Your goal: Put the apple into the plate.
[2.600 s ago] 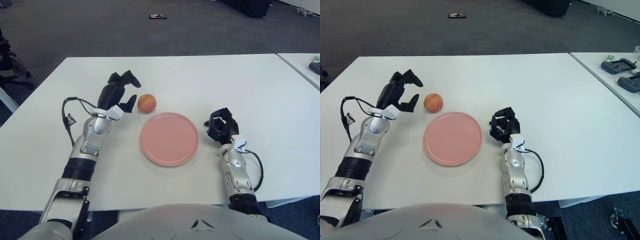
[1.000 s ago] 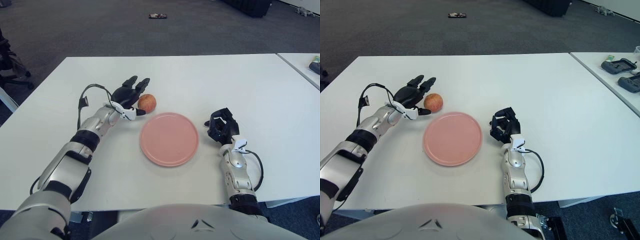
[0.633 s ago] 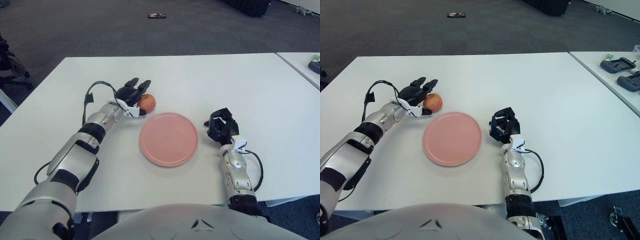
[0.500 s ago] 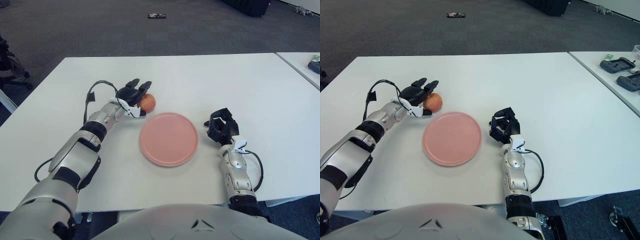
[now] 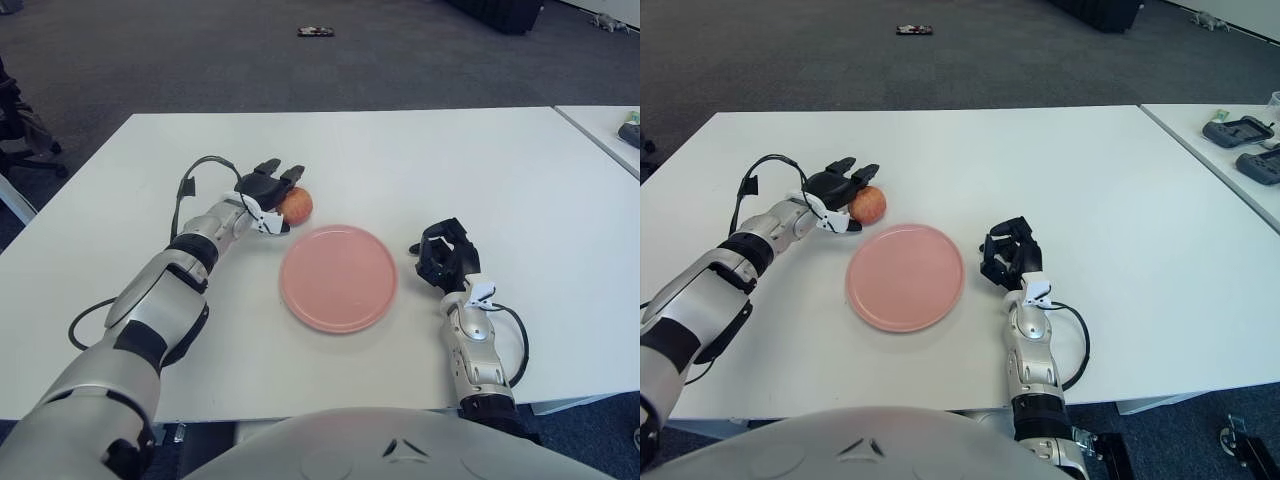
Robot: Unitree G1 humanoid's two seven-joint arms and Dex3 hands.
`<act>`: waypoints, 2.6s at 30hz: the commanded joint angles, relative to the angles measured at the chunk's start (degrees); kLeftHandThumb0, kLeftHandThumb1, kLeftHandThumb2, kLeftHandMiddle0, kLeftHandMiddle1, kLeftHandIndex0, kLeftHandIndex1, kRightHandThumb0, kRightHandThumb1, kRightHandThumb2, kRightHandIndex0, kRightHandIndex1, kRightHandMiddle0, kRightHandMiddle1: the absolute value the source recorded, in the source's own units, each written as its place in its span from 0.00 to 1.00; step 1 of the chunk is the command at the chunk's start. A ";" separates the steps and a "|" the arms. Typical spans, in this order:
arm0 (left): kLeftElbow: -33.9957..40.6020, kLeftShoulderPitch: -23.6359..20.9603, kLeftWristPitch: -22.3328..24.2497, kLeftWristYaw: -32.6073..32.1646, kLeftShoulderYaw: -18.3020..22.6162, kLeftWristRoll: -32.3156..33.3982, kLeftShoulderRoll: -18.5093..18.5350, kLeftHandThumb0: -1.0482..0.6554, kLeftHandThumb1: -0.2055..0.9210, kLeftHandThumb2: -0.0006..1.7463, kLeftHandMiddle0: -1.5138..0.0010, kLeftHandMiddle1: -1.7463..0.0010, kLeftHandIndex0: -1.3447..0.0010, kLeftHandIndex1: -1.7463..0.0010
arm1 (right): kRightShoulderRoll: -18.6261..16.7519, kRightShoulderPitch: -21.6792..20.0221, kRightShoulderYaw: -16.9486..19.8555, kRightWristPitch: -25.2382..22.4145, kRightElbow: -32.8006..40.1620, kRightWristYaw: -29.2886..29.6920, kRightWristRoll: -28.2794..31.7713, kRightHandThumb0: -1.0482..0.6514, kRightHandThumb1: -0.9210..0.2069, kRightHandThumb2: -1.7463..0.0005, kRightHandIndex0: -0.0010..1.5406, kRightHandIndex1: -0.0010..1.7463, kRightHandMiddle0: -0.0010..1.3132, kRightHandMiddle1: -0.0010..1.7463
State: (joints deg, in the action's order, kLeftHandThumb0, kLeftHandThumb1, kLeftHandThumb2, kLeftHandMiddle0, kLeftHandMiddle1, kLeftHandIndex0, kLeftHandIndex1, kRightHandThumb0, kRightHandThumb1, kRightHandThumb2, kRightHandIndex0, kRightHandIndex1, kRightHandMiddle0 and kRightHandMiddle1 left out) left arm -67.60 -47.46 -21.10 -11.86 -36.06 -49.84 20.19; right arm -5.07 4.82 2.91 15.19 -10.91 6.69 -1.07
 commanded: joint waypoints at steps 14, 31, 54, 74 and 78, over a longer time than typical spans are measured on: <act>-2.38 -4.91 -2.14 0.21 -2.49 -0.64 -1.66 0.05 0.71 0.44 1.00 1.00 1.00 0.88 | 0.01 0.71 0.17 0.17 -0.50 -0.27 0.56 0.38 0.31 0.42 0.41 0.76 0.32 1.00; -4.97 -8.23 -2.46 2.75 -7.19 -3.00 -3.67 0.04 0.76 0.44 1.00 1.00 1.00 0.86 | 0.09 0.86 0.42 -0.33 -0.62 0.02 0.53 0.38 0.31 0.42 0.40 0.77 0.31 1.00; -6.70 -10.32 -2.14 5.32 -11.15 -5.29 -5.79 0.05 0.82 0.42 1.00 1.00 1.00 0.76 | -0.19 1.24 0.20 -0.95 0.31 1.16 0.39 0.38 0.31 0.42 0.41 0.78 0.32 1.00; -10.14 -9.54 3.72 8.51 -10.51 -4.68 -6.84 0.05 0.81 0.41 1.00 1.00 1.00 0.87 | -0.38 2.25 0.13 -1.42 2.24 1.54 0.15 0.38 0.31 0.42 0.41 0.75 0.31 1.00; -10.50 -9.29 5.56 7.76 -11.23 -5.60 -6.79 0.04 0.81 0.40 1.00 1.00 1.00 0.95 | -0.39 2.42 0.18 -1.59 2.58 1.49 0.25 0.38 0.30 0.43 0.41 0.75 0.31 1.00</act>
State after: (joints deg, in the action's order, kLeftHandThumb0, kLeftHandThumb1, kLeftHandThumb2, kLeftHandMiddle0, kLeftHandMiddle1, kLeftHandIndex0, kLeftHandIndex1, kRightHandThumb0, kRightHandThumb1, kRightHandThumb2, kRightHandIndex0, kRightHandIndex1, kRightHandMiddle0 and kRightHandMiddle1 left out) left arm -76.78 -57.25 -17.39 -4.12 -46.46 -54.57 12.68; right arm -5.23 6.63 2.89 14.65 -8.62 7.93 -1.12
